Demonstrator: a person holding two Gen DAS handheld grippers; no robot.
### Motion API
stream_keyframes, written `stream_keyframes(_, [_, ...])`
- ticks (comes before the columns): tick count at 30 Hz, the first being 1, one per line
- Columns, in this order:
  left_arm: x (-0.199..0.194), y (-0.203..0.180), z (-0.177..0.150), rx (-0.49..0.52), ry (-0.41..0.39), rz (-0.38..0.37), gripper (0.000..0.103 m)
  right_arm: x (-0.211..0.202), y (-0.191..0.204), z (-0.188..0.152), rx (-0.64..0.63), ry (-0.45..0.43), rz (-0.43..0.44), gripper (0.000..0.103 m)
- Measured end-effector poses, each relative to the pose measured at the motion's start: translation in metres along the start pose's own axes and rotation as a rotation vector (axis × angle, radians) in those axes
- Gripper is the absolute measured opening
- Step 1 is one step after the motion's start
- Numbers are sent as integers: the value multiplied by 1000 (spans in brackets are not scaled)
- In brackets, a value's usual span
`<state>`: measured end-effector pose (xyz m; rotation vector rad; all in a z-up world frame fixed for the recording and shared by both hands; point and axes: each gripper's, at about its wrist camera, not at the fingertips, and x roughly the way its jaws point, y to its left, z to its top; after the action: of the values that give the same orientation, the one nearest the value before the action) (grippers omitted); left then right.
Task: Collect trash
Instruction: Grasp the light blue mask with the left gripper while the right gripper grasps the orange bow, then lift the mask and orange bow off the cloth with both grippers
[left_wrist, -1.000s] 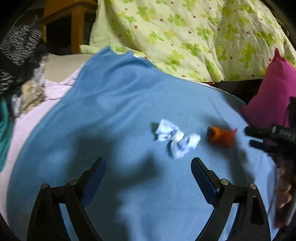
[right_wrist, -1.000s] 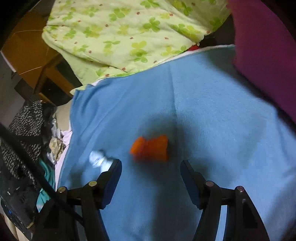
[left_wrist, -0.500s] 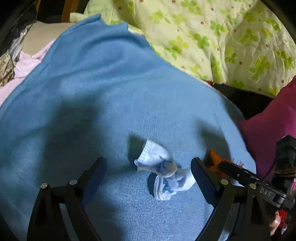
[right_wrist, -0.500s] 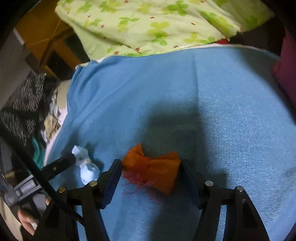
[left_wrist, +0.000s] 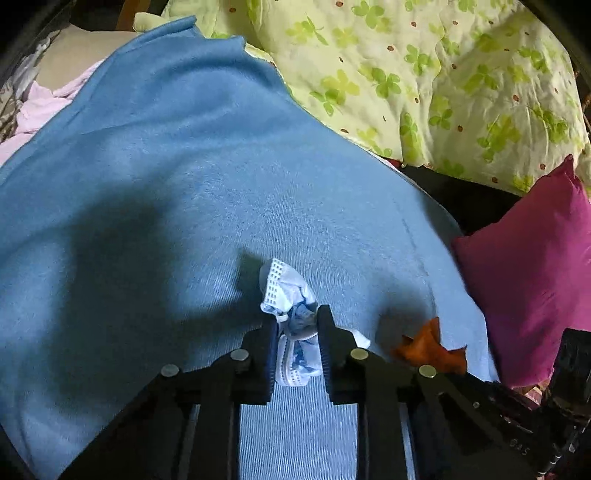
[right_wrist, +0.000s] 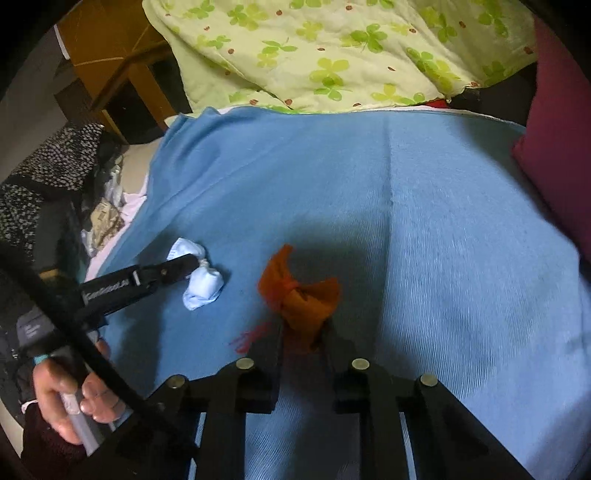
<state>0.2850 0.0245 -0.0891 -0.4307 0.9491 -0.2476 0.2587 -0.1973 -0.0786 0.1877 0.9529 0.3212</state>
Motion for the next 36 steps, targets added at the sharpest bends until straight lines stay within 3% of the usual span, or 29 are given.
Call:
stream_keyframes(4, [-21,2,-10,33,5,34,19,-15,0,-13,19,-2,81,21])
stream_keyframes(9, [-51,3,-28,104,46,64,19,-26,-3,-16,30,-7,100,25])
stream_keyframes(11, [-56,-2,-33,153,67,64,19,-28,-4,-16,25,-25,76,32])
stream_keyframes(12, [-57,-5,-36,173,88,47,20,-27,-4,-16,27,-23,83,40])
stream_keyframes(13, [-57,-7,-39,189,104,37,20,-25,-5,-16,31,-20,88,58])
stream_keyframes(14, [-57,-10,-43,215,122,35,20,-23,-5,-16,39,-21,88,67])
stream_keyframes(15, [-55,-13,-47,247,144,39,20,-22,-5,-17,45,-36,95,69])
stream_keyframes(18, [-46,-20,-53,305,212,15,20,-14,1,-16,32,-25,142,69])
stream_keyframes(25, [-39,-31,-57,400,294,-32,28,21,16,-26,-41,60,74,64])
stream_keyframes(26, [-40,-33,-58,415,287,-19,34,24,22,-29,-84,62,40,60])
stream_keyframes(27, [-42,-34,-58,424,282,-8,41,24,25,-30,-111,53,21,43])
stream_keyframes(28, [-43,-35,-58,427,277,-2,43,24,27,-30,-119,54,23,33])
stream_keyframes(31, [-49,-35,-60,424,270,-6,52,22,24,-28,-87,43,34,32])
stream_keyframes(33, [-54,-37,-61,423,259,-5,64,22,25,-28,-94,56,40,32])
stream_keyframes(36, [-55,-38,-69,417,253,-7,67,19,30,-28,-138,82,35,34])
